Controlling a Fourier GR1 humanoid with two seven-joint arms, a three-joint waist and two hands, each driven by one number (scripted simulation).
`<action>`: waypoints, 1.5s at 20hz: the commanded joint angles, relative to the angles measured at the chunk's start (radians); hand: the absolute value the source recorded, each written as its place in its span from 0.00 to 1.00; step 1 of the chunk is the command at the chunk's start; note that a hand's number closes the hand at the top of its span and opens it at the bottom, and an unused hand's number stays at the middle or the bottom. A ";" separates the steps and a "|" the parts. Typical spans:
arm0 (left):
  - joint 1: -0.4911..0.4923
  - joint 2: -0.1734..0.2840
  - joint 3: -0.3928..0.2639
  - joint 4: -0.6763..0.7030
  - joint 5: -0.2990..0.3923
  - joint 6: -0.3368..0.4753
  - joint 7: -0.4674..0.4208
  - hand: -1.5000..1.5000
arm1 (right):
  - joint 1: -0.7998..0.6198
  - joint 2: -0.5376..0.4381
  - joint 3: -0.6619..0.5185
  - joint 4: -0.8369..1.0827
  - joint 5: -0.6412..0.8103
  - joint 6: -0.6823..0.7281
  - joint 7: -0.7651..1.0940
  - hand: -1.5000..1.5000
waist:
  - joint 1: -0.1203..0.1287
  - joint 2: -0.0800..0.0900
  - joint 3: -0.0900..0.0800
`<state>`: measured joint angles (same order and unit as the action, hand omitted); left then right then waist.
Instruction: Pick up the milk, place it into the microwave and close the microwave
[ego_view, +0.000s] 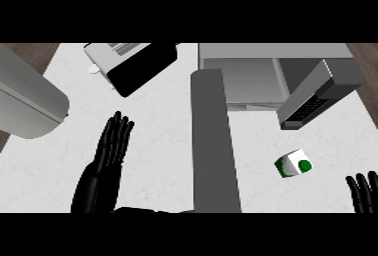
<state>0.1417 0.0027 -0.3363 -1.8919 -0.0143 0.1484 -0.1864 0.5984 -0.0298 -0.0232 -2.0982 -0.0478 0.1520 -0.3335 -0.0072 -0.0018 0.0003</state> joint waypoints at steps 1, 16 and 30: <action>0.090 -0.003 -0.081 0.018 -0.011 0.019 -0.078 0.00 | 0.049 0.028 0.041 0.062 0.038 -0.028 -0.105 0.00 | 0.003 0.000 0.000; 0.127 -0.002 -0.222 0.059 -0.021 0.115 -0.130 0.00 | -0.235 0.021 -0.115 0.522 0.098 -0.098 -0.270 0.00 | 0.010 0.002 0.000; 0.213 0.169 -0.004 -0.007 0.207 -0.091 -0.194 0.00 | -0.589 -0.065 -0.259 1.124 0.143 -0.210 -0.527 0.00 | 0.018 0.003 0.000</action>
<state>0.3180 0.1190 -0.3963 -1.8879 0.1236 0.1236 -0.3460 0.1150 -0.0649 -0.2389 -1.1604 0.0756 -0.0195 -0.7772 0.0061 0.0003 0.0003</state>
